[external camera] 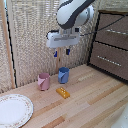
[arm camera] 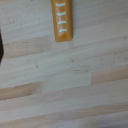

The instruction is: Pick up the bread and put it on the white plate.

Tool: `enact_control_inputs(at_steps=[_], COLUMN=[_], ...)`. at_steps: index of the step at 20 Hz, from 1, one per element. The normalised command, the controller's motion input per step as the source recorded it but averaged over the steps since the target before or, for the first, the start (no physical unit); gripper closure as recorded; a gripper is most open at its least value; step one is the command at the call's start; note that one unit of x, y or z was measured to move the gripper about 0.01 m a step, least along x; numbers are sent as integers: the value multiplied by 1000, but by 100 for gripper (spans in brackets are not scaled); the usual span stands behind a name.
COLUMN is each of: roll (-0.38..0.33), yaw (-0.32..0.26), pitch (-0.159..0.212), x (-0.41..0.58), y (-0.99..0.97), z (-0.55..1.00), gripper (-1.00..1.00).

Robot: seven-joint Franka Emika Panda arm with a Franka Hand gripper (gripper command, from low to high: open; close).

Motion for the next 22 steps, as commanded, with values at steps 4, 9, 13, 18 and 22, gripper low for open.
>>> enact_control_inputs(at_steps=[4,9,13,18,22], roll=[-9,-2,-1,-1,-4], yaw=[114,113,99,73,20], pitch=[120,137,37,-45,-24], x=[-268,-313,-156,21,-6], y=[199,167,48,0,0], z=[-426,-459,-546,-555,-559], gripper=[-100,-100,-100,-100,-100])
